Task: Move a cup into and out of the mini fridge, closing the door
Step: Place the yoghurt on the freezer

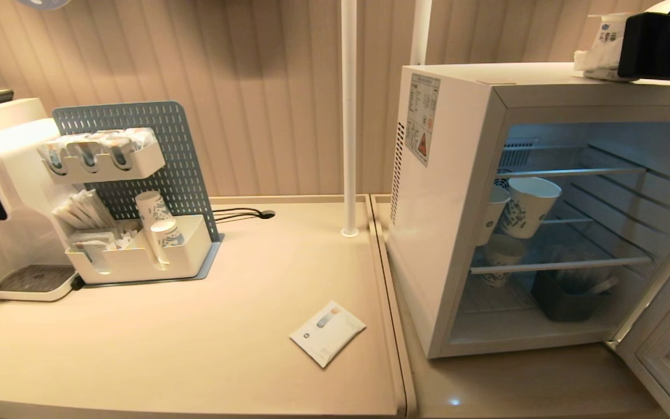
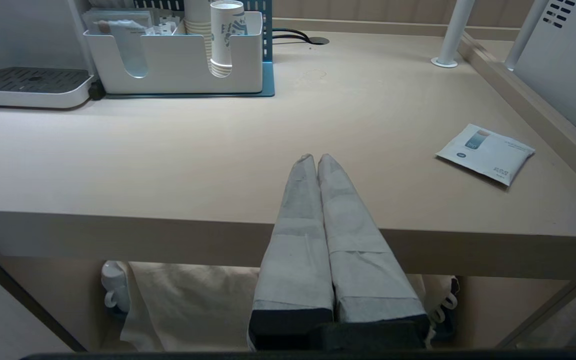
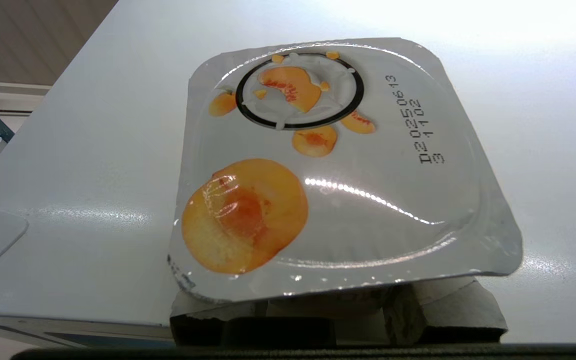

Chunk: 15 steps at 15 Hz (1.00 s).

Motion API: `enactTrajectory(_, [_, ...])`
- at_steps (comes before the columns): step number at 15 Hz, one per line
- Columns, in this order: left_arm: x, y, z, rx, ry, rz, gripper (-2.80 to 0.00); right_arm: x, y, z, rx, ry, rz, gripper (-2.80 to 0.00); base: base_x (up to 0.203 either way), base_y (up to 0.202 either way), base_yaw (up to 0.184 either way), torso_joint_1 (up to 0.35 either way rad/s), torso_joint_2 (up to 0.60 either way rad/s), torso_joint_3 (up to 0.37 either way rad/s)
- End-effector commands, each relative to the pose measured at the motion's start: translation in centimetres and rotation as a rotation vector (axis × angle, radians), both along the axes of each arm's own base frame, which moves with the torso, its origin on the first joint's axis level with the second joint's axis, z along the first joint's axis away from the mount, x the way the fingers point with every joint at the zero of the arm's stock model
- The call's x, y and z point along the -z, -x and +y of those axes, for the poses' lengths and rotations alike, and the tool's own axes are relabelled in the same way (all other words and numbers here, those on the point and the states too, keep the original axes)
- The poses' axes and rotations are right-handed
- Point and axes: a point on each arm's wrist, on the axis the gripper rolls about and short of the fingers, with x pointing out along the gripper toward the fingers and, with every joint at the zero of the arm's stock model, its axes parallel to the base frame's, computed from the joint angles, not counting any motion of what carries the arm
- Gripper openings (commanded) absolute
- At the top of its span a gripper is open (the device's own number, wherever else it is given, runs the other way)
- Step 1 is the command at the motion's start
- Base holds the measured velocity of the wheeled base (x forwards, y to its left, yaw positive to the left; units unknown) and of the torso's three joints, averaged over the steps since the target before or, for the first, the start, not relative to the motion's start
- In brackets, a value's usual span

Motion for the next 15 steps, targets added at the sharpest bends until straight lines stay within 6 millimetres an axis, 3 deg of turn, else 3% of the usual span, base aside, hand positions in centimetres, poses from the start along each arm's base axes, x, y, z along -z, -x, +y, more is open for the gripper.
enactTrajectory(1, [0.0, 0.0, 0.0, -0.002, 0.001, 0.003, -2.8, 1.6, -0.9, 0.4, -0.005, 0.005, 0.026, -2.8, 0.0, 0.0, 0.0, 0.0, 0.0, 0.0])
enactTrajectory(4, [0.0, 0.0, 0.0, -0.001, 0.003, 0.003, -2.8, 2.9, -1.7, 0.7, -0.008, 0.003, 0.022, -2.8, 0.0, 0.0, 0.0, 0.0, 0.0, 0.0])
enactTrajectory(14, [0.0, 0.0, 0.0, -0.001, 0.003, 0.003, -2.8, 3.5, -2.0, 1.0, -0.005, -0.001, 0.039, -2.8, 0.0, 0.0, 0.0, 0.0, 0.0, 0.0])
enactTrajectory(15, [0.0, 0.0, 0.0, -0.001, 0.003, 0.003, -2.8, 3.2, -1.9, 1.0, 0.012, 0.001, 0.029, 0.0, 0.0, 0.0, 0.0, 0.0, 0.0, 0.0])
